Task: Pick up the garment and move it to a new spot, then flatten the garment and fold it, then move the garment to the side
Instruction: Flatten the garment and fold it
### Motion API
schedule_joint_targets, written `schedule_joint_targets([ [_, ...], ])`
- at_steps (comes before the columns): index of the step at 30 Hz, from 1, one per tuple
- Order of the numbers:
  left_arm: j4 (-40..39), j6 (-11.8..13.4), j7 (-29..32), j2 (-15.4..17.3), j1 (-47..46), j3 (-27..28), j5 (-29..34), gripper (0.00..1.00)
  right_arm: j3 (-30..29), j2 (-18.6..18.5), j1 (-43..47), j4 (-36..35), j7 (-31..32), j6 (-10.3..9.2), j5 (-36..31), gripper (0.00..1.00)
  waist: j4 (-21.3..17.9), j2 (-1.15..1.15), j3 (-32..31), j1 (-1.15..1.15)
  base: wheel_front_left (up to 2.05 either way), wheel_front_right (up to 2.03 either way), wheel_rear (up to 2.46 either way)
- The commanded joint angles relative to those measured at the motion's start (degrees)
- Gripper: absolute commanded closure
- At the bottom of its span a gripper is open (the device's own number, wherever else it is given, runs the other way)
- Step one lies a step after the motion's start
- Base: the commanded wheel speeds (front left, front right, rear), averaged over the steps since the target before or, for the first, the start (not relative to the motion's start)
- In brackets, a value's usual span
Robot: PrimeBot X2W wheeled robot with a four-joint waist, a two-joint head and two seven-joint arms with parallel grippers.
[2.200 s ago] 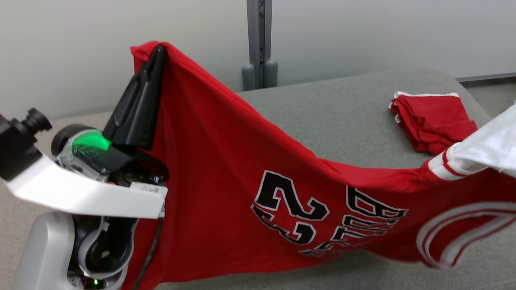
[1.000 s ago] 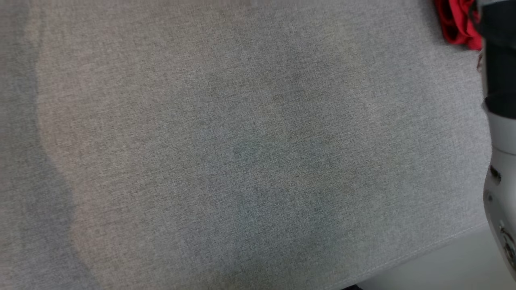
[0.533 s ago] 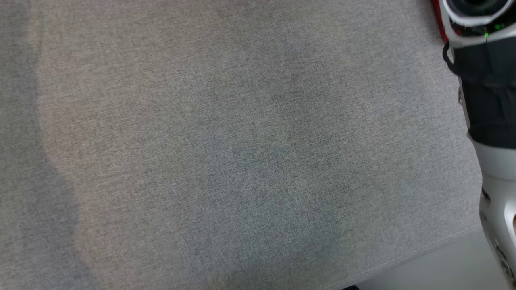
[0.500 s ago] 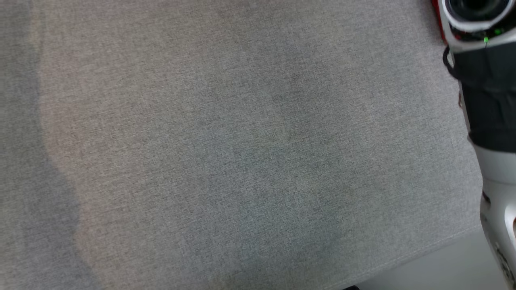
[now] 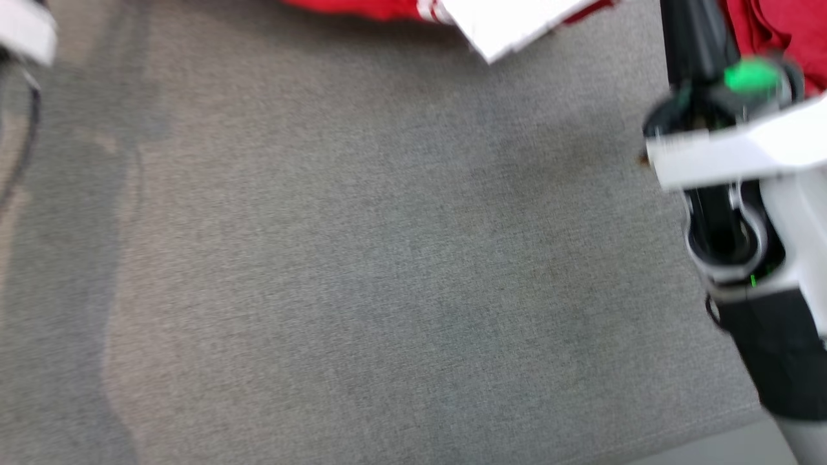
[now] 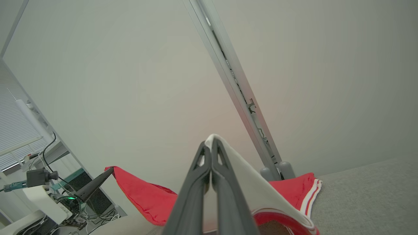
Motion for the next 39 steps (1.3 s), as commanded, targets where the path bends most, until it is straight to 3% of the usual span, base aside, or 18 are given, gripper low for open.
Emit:
schedule_joint_targets([
  [1, -2.3, 0.0, -1.1, 0.6, 3.7, -0.2, -1.4, 1.0, -1.0, -1.3, 4.2, -1.5, -0.2, 0.11, -0.2, 1.0, 1.9, 0.0, -2.7, 0.0, 0.0, 0.0, 0.0],
  [5, -7.4, 0.3, -3.2, 1.3, 13.4, -0.7, -3.1, 1.0, -4.7, -2.4, 14.6, -5.1, -0.3, 0.11, -0.9, 1.0, 3.3, 0.0, -6.0, 0.0, 0.0, 0.0, 0.0],
  [9, -12.6, 2.7, -5.1, 1.0, 24.4, 0.8, -4.3, 1.0, -9.4, -1.4, 24.9, -8.1, -0.3, 0.11, -1.6, 1.0, 4.2, 0.0, -9.5, 0.0, 0.0, 0.0, 0.0],
  [17, -20.8, 6.5, -5.9, -5.7, 45.7, 7.4, -1.6, 1.0, -14.9, 3.6, 41.9, -9.5, -0.2, 0.11, -1.1, 1.0, 6.1, 0.0, -15.2, 0.0, 0.0, 0.0, 0.0],
  [29, -24.3, 5.6, -5.9, -15.6, 65.5, 16.1, 8.0, 1.0, -19.0, 6.8, 56.1, -11.0, 1.3, 0.11, 0.3, 1.0, 5.7, 0.0, -22.3, 0.0, 0.0, 0.0, 0.0],
  [39, -29.5, 5.1, -5.9, -19.1, 74.4, 19.8, 12.3, 1.0, -19.3, 7.4, 62.1, -15.8, 3.0, 0.11, 1.6, 1.0, 4.8, 0.0, -25.6, 0.0, 0.0, 0.0, 0.0],
])
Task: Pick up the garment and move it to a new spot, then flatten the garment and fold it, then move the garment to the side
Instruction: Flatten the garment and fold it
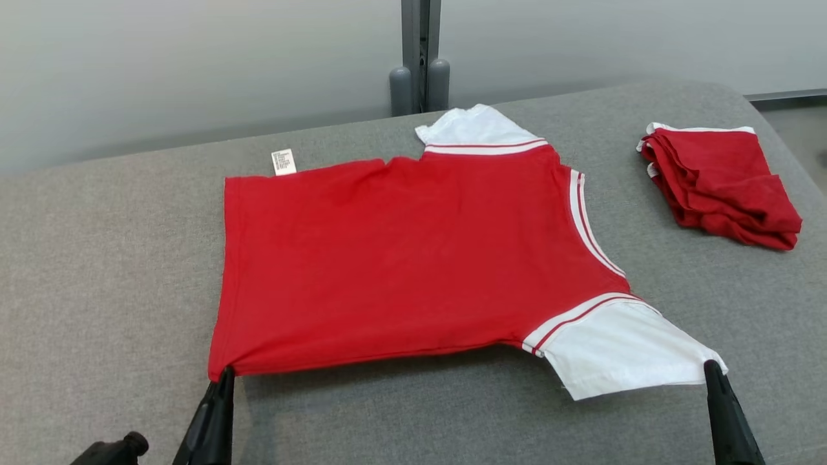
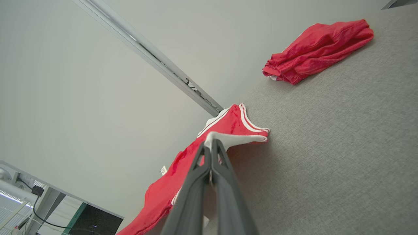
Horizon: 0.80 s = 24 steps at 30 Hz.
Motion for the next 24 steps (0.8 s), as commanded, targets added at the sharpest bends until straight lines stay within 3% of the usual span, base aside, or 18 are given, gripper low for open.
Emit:
schedule_joint_targets([
  [1, -0.7, -0.3, -0.3, -0.1, 0.9, 0.5, 0.5, 1.0, -0.2, -0.2, 0.6, -0.8, 0.3, 0.11, 0.5, 1.0, -0.2, 0.0, -0.5, 0.0, 0.0, 0.0, 0.0],
  [10, -0.5, -0.4, 0.3, -1.0, 2.5, -0.2, -0.5, 1.0, -1.0, 0.4, 0.4, 0.9, 2.7, 0.11, 0.3, 1.0, 0.0, 0.0, -1.1, 0.0, 0.0, 0.0, 0.0],
  [24, 9.6, -2.5, 1.7, -2.4, -9.2, -1.8, -1.7, 1.0, 0.8, 1.0, -10.8, 12.1, 1.5, 0.12, -0.3, 1.0, 0.9, 0.0, 1.5, 0.0, 0.0, 0.0, 0.0],
])
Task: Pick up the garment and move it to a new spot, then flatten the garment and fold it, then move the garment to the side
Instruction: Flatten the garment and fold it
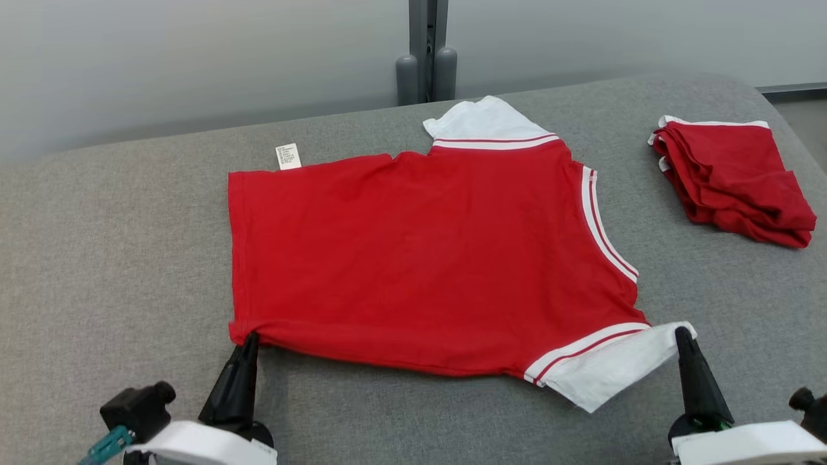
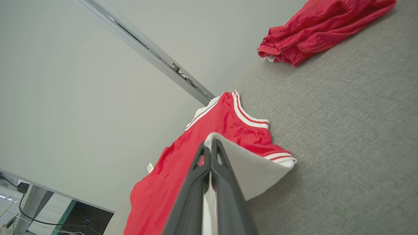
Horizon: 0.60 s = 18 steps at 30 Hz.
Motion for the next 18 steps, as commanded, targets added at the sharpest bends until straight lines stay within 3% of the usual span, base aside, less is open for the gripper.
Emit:
schedule_joint_targets([
  [1, 0.4, -0.1, -0.1, 0.2, -1.3, 0.1, 0.1, 1.0, -0.1, -0.4, -1.0, 0.2, -0.4, 0.13, -0.1, 1.0, 0.2, 0.0, 0.4, 0.0, 0.0, 0.0, 0.0],
  [14, 16.2, 0.4, -0.4, -1.7, -18.0, 0.7, 1.1, 1.0, 1.2, -0.4, -20.8, 14.1, -2.9, 0.13, -0.5, 1.0, 1.0, 0.0, 6.4, 0.0, 0.0, 0.0, 0.0],
  [18, 22.3, -0.3, -0.5, -2.1, -22.6, -0.2, 1.8, 1.0, 2.7, -1.0, -27.7, 21.6, -3.4, 0.12, -0.4, 1.0, 1.7, 0.0, 7.7, 0.0, 0.0, 0.0, 0.0],
])
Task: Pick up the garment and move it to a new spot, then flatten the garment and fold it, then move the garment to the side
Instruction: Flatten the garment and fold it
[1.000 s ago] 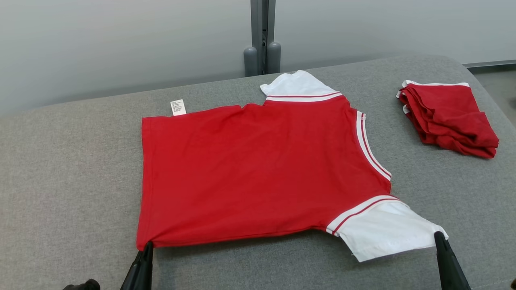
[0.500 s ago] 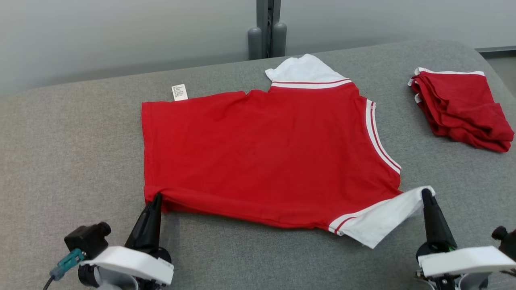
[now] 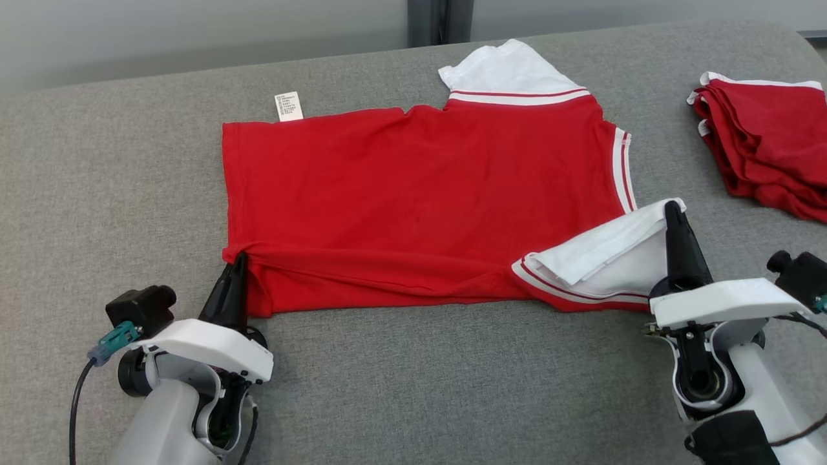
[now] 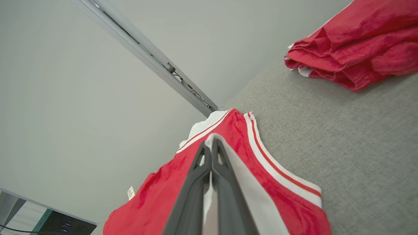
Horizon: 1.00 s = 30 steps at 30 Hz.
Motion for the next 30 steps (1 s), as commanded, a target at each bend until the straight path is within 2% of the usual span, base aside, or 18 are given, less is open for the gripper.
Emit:
schedule_joint_targets([
  [1, 1.7, -0.5, -0.2, 0.1, -2.2, -0.4, 0.7, 1.0, 0.5, -0.8, -2.4, 2.7, -0.5, 0.11, -0.3, 1.0, 0.5, 0.0, 0.6, 0.0, 0.0, 0.0, 0.0],
  [5, 4.9, -1.1, -0.5, -0.3, -4.9, -1.0, 0.9, 1.0, 1.7, -1.3, -7.0, 8.2, -1.1, 0.11, -0.7, 1.0, 0.9, 0.0, 1.4, 0.0, 0.0, 0.0, 0.0],
  [9, 7.0, -1.6, -0.8, -0.5, -6.8, -1.4, 1.1, 1.0, 0.5, -1.6, -10.8, 12.6, -1.8, 0.11, -1.2, 1.0, 1.1, 0.0, 2.0, 0.0, 0.0, 0.0, 0.0],
  [14, 8.3, -2.1, -1.2, -0.8, -8.5, -2.0, 1.3, 1.0, -0.8, -1.4, -14.2, 15.7, -2.1, 0.11, -1.6, 1.0, 1.2, 0.0, 2.6, 0.0, 0.0, 0.0, 0.0],
  [18, 9.0, -2.2, -1.2, -0.8, -9.7, -2.1, 1.4, 1.0, 0.6, -1.3, -16.0, 17.6, -2.1, 0.11, -1.7, 1.0, 1.2, 0.0, 2.9, 0.0, 0.0, 0.0, 0.0],
  [23, 10.3, -1.5, -1.4, -0.7, -11.1, -1.8, 1.9, 1.0, 1.0, -1.1, -18.3, 20.8, -2.1, 0.11, -0.9, 1.0, 1.2, 0.0, 3.2, 0.0, 0.0, 0.0, 0.0],
  [24, 10.7, -1.4, -1.4, -0.7, -11.4, -1.8, 2.0, 1.0, 0.8, -1.1, -18.8, 21.4, -2.1, 0.11, -0.9, 0.87, 1.2, 0.0, 3.2, 0.0, 0.0, 0.0, 0.0],
  [25, 11.0, -1.3, -1.4, -0.7, -11.7, -1.8, 2.0, 0.74, 0.6, -1.0, -19.4, 22.0, -2.1, 0.11, -1.0, 0.65, 1.2, 0.0, 3.2, 0.0, 0.0, 0.0, 0.0],
  [26, 11.3, -1.3, -1.5, -0.7, -11.9, -1.7, 2.0, 0.41, 0.5, -1.0, -19.9, 22.6, -2.1, 0.11, -1.0, 0.44, 1.2, 0.0, 3.2, 0.0, 0.0, 0.0, 0.0],
  [27, 11.3, -1.3, -1.5, -0.7, -11.9, -1.7, 2.0, 0.41, 0.5, -1.0, -19.9, 22.6, -2.1, 0.11, -1.0, 0.44, 1.2, 0.0, 3.2, 0.0, 0.0, 0.0, 0.0],
  [28, 11.5, -1.3, -1.5, -0.6, -12.0, -1.7, 2.0, 0.0, 0.4, -1.0, -20.6, 22.9, -2.1, 0.11, -1.2, 0.0, 1.2, 0.0, 3.2, 0.0, 0.0, 0.0, 0.0],
  [30, 11.4, -1.7, -1.5, -0.5, -11.9, -1.8, 1.8, 0.0, 0.4, -1.4, -22.1, 23.5, -2.1, 0.11, -1.7, 0.0, 1.4, 0.0, 3.0, 0.0, 0.0, 0.0, 0.0],
])
